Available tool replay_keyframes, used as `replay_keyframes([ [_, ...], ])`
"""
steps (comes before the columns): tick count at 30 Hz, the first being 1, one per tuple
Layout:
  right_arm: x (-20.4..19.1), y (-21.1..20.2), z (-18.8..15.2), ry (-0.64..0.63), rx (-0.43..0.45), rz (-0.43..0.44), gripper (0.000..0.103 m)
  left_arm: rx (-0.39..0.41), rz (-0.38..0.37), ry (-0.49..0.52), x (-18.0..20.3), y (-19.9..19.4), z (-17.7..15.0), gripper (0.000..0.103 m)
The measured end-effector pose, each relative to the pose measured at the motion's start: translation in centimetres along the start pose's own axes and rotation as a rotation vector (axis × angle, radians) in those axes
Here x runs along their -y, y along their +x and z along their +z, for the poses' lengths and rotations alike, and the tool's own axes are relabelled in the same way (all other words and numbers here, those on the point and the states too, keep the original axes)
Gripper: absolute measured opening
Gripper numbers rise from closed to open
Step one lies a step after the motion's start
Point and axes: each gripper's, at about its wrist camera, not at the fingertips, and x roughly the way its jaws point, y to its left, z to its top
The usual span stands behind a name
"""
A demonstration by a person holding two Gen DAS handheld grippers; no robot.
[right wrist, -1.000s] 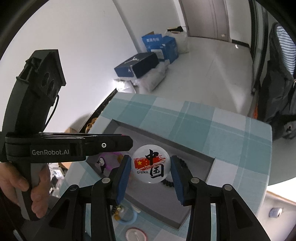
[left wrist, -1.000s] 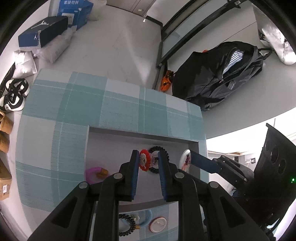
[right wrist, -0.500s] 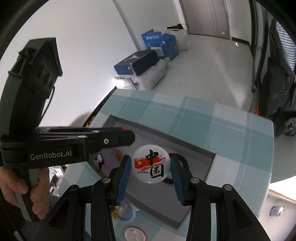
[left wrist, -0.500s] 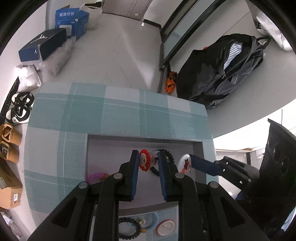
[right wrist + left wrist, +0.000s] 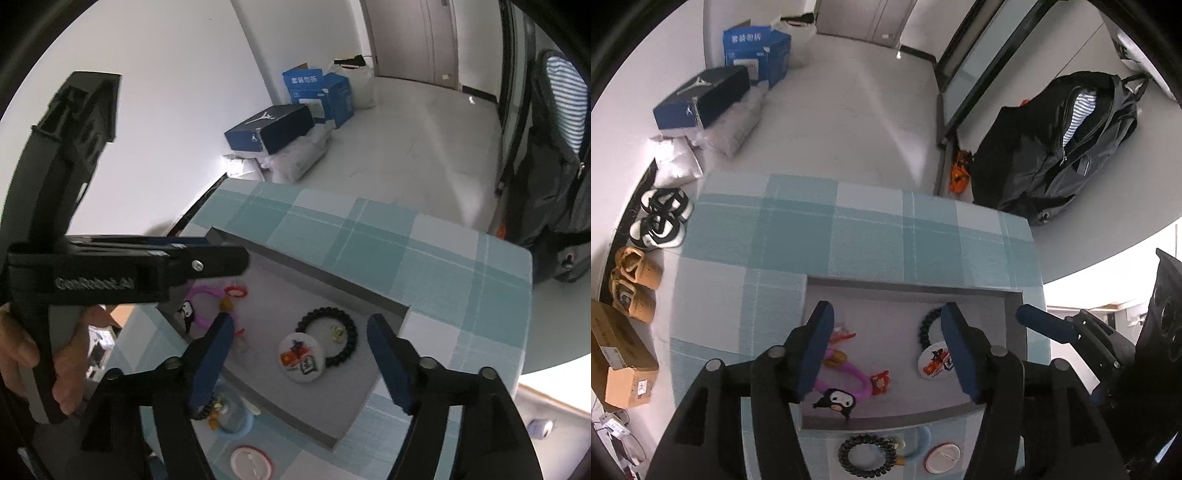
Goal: Organize jewelry
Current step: 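Carry the badge and red charm over the grey box while opening both grippers, then move the right gripper to the white red-rimmed pin badge and straddle it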
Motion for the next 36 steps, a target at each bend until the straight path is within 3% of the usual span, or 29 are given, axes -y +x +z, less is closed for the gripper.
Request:
replay_keyframes([
  [8, -0.1, -0.7, -0.5, -0.018, 0.009, -0.036, 0.086, 0.164, 0.147, 0.096, 1.2, -3.3, -1.4, 0.056],
  [13, -0.3, -2.2, -1.3, 0.006, 0.05, -0.04, 0.091, 0.245, 0.168, 0.12, 1.5, -5.1, -3.0, 0.058],
  [15, -0.6, -2.9, -1.7, 0.018, 0.07, -0.035, 0.095, 0.271, 0.191, 0.133, 1.6, -5.7, -3.9, 0.071],
  [18, -1.3, -4.1, -2.6, 0.032, 0.114, -0.024, 0.095, 0.323, 0.272, 0.154, 1.8, -6.4, -5.1, 0.072],
  [22, -2.6, -5.6, -3.9, 0.05, 0.169, -0.002, 0.097, 0.348, 0.309, 0.139, 1.4, -7.0, -6.6, 0.073],
  [28, -5.2, -6.6, -6.0, -0.024, 0.188, 0.001, 0.1, 0.377, 0.345, 0.16, 0.9, -7.8, -9.8, 0.073],
  [31, -5.9, -6.8, -7.1, -0.044, 0.193, -0.012, 0.102, 0.362, 0.357, 0.172, 0.6, -7.8, -11.0, 0.073],
  [36, -6.0, -5.8, -9.3, -0.001, 0.155, -0.039, 0.102, 0.295, 0.316, 0.088, -1.6, -7.0, -12.8, 0.073],
])
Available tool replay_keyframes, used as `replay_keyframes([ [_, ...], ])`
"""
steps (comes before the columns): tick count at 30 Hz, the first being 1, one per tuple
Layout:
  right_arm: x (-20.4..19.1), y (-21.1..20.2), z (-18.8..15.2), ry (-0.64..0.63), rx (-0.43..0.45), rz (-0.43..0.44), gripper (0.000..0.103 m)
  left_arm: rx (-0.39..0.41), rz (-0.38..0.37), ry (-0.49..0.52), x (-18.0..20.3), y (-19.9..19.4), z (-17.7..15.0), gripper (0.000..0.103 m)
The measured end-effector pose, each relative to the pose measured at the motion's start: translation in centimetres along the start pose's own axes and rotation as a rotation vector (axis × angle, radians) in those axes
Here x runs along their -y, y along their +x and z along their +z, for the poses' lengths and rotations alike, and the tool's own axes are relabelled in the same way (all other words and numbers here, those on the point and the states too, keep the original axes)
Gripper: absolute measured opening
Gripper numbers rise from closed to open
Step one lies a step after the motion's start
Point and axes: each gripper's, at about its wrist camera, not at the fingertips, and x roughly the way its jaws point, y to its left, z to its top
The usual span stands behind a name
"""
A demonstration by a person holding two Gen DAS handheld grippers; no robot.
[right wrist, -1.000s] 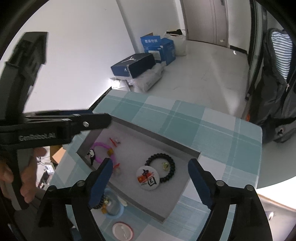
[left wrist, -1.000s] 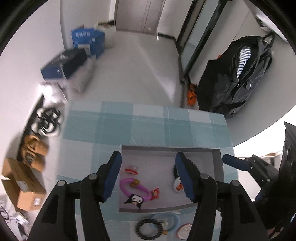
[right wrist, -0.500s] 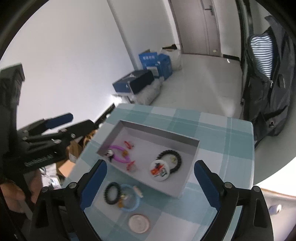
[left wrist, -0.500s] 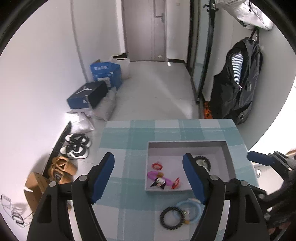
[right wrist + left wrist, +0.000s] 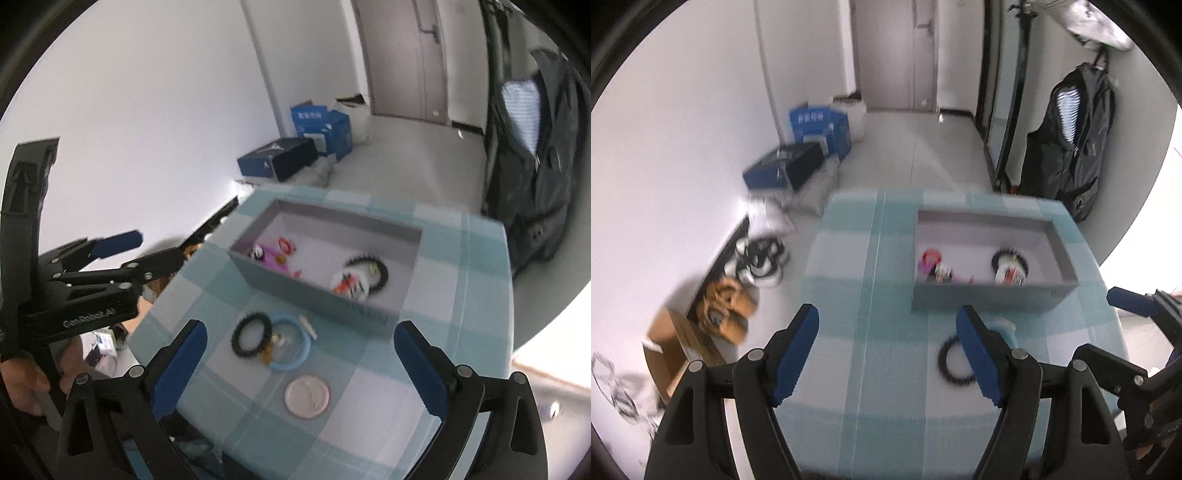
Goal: Organize jewelry
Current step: 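Move the right gripper to the white red-rimmed pin badge and straddle it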
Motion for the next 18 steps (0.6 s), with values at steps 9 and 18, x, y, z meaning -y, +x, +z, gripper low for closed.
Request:
replay_keyframes([
  [9, -0.4, 2.7, -3.5, 0.008, -0.099, -0.071, 0.102, -0.161, -0.13, -0.06, 0.1, 2.6, -2.6, 0.073],
  [18, -0.3, 4.6, -4.3, 0.02, -0.153, -0.055, 0.097, -0.247, -0.158, -0.051, -0.3, 4.3, -3.7, 0.073],
])
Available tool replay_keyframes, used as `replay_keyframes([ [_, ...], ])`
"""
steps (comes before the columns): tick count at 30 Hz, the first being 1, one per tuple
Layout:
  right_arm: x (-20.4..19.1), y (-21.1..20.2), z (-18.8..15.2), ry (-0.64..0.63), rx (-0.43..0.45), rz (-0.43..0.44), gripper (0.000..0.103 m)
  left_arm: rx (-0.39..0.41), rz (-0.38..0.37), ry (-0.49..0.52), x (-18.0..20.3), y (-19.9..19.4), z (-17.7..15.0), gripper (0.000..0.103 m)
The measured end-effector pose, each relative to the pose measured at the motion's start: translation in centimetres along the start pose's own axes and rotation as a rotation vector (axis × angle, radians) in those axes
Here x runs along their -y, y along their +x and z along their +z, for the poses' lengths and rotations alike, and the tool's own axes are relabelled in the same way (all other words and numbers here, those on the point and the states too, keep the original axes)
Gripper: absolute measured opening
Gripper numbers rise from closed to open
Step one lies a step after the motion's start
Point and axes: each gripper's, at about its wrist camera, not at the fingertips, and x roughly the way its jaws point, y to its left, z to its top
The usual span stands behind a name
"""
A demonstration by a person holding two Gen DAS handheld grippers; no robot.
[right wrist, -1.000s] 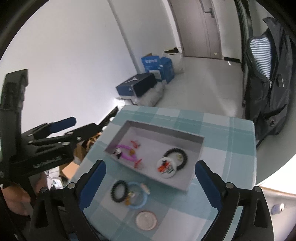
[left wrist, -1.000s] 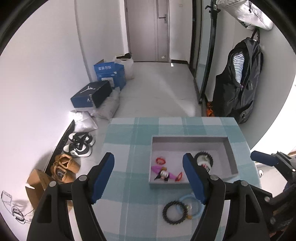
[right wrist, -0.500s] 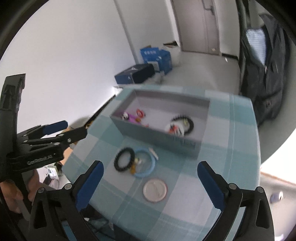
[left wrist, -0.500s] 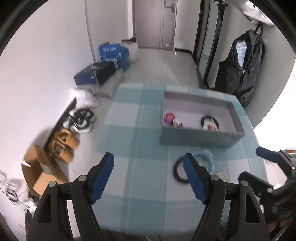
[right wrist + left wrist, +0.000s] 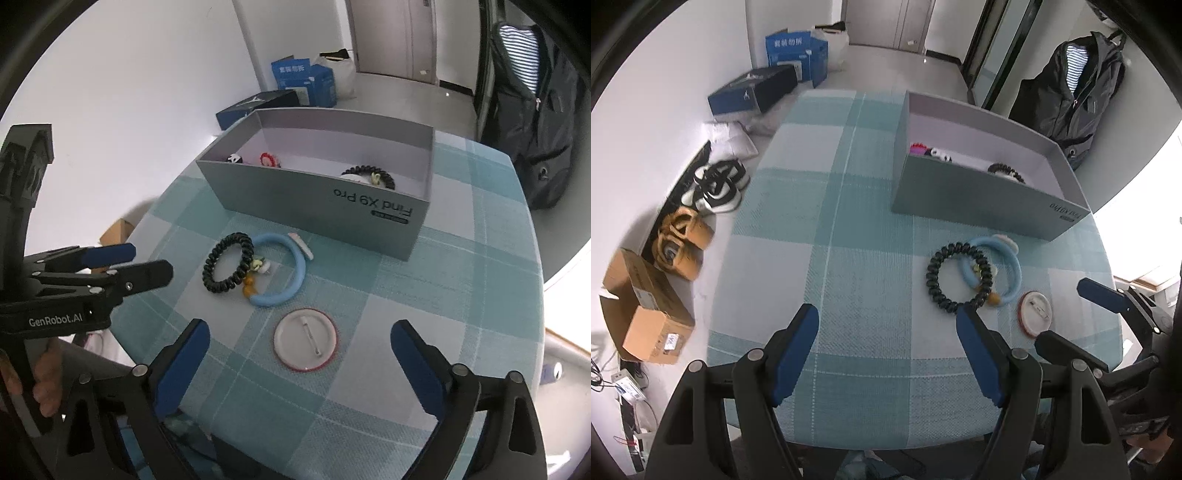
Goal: Organize jewelry
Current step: 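Move the right gripper to the white red-rimmed pin badge and straddle it, then close the right gripper on the white badge while the left gripper grasps the black bead bracelet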
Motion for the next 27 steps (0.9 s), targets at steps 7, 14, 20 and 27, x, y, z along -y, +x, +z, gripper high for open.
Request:
replay_keyframes([
  [7, 0.0, 1.5, 0.0, -0.008, -0.039, 0.003, 0.086, -0.021, -0.008, -0.011, -0.4, 0.5, 0.2, 0.073],
  [14, -1.2, 2.3, 0.0, -0.082, -0.054, -0.06, 0.069, -0.023, -0.006, -0.024, -0.7, 0.8, 0.5, 0.073],
  [20, -2.2, 2.3, -0.6, -0.172, -0.053, -0.131, 0.042, -0.038, -0.014, -0.044, -1.0, 1.3, 0.7, 0.073],
  [27, -2.1, 2.1, -0.5, -0.161, -0.064, -0.109, 0.041, -0.049, -0.016, -0.04, -0.9, 1.5, 0.6, 0.073],
])
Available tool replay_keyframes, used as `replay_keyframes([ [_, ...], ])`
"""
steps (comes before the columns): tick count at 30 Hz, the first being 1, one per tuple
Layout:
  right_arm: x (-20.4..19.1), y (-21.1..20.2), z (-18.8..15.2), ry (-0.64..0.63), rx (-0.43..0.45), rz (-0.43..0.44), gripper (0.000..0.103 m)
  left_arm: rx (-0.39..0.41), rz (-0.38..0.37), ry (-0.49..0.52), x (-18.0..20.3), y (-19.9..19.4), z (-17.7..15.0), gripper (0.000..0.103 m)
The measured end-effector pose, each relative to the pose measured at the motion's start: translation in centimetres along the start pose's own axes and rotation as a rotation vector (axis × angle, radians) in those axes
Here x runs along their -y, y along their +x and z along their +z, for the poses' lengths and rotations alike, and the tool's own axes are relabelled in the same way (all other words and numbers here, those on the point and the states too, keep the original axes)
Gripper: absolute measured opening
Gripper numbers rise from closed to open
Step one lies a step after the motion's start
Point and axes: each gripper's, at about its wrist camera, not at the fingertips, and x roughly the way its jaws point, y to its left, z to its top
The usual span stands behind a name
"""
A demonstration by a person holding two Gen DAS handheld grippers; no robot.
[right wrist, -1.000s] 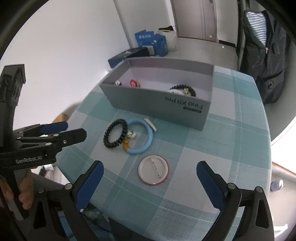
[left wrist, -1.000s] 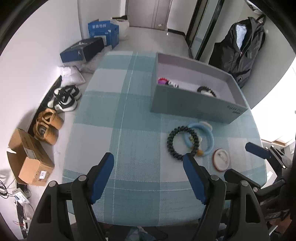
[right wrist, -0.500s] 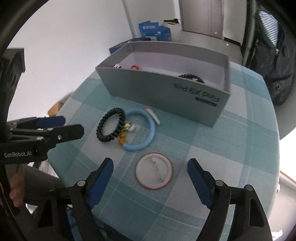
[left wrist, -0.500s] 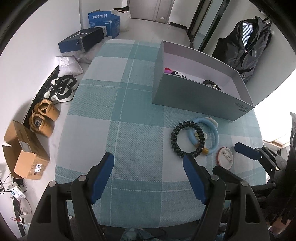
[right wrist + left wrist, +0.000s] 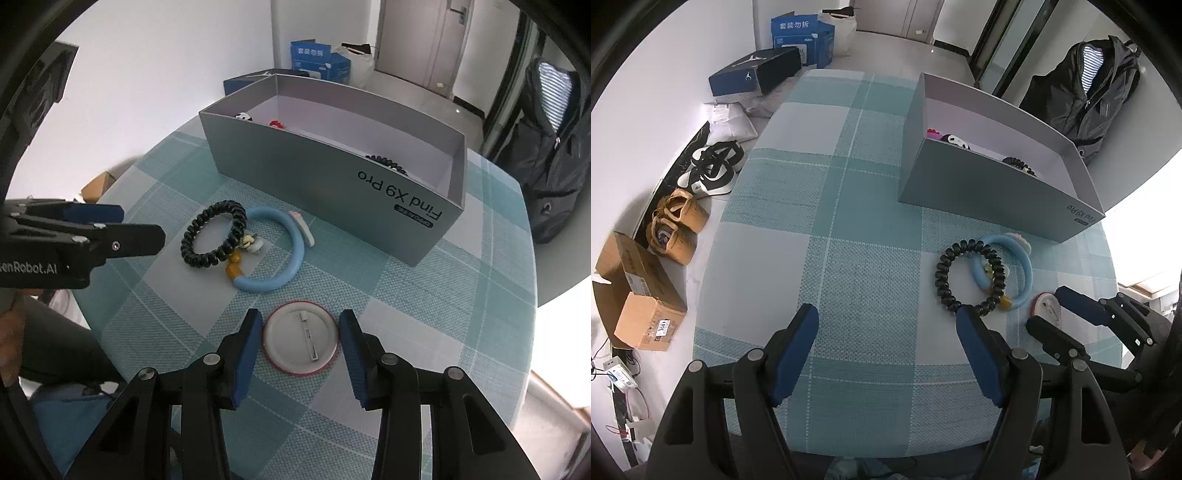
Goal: Organize jewelry
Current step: 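Close the right gripper on the white badge while the left gripper grasps the black bead bracelet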
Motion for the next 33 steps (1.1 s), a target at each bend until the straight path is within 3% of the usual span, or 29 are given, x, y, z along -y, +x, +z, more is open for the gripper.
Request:
replay_keyframes([
  [12, 1.6, -0.9, 1.2, 0.054, 0.027, 0.027, 0.041, -0.032, -0.074, -0.027, 0.7, 0.5, 0.9, 0.073],
  [17, 2.9, -1.9, 1.8, 0.099, 0.055, 0.038, 0.041, -0.049, -0.062, -0.008, 2.0, 1.4, 1.5, 0.073],
  [21, 3.8, -2.4, 1.9, 0.137, 0.065, 0.051, 0.041, -0.062, -0.107, 0.007, 2.9, 1.6, 1.8, 0.073],
  [30, 4.4, -3.1, 1.8, 0.164, 0.086, 0.075, 0.041, -0.033, -0.091, 0.06, 4.5, 1.8, 2.1, 0.072],
  [32, 4.6, -3.2, 1.7, 0.172, 0.086, 0.08, 0.042, -0.029, -0.077, 0.084, 4.9, 1.7, 2.0, 0.069],
  [33, 4.7, -3.3, 1.7, 0.176, 0.086, 0.083, 0.042, -0.026, -0.075, 0.093, 5.0, 1.6, 2.0, 0.06],
])
